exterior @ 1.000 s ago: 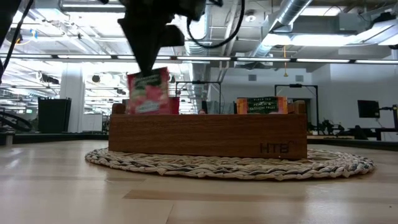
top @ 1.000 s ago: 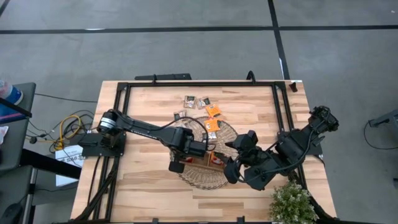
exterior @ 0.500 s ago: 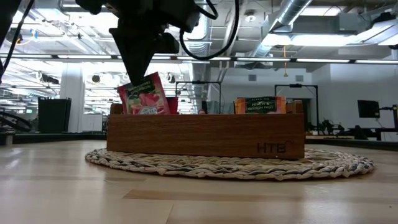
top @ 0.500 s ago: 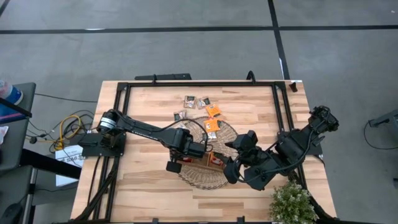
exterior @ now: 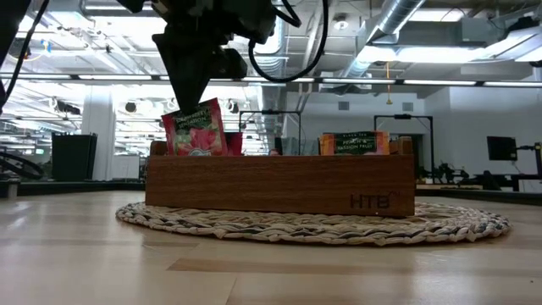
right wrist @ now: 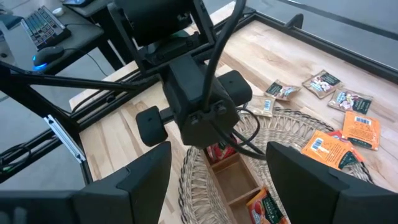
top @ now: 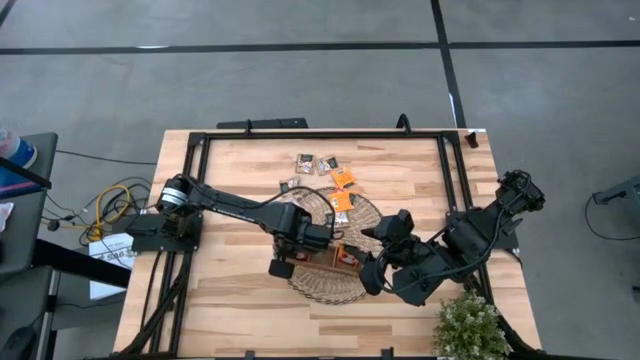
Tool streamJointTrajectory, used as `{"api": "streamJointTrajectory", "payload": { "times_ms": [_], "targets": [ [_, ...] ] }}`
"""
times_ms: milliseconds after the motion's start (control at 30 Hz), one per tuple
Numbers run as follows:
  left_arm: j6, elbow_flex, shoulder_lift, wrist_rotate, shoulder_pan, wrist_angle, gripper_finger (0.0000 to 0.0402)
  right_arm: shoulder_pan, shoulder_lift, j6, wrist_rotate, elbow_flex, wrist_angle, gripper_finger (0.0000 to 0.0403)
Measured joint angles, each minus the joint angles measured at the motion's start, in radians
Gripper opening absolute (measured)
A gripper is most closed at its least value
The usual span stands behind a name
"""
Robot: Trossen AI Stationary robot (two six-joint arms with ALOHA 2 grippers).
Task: Pick & Place Tea
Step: Put the red tea bag into the left section of the wooden organizer, then put the brown tea bag into the middle section of the wooden organizer
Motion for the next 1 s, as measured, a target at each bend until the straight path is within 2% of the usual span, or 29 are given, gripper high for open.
{"api": "streamJointTrajectory", "payload": {
  "times_ms": [467, 833, 1000],
  "targets": [
    [0.000, 0.000, 0.000, -0.002, 0.004, -0.004, 0.0004, 0.000, 0.000, -0.001, 0.000, 0.000, -0.005, 0.0255],
    [0.009, 0.000, 0.000, -0.063, 0.004, -0.031, 0.0109, 0.000, 0.000, -0.025, 0.003, 0.000, -0.005, 0.0255],
    [-0.001, 0.001, -0.006, -0.123, 0.004, -0.086, 0.0129, 0.000, 0.000, -0.028, 0.003, 0.000, -0.016, 0.0255]
  ]
}}
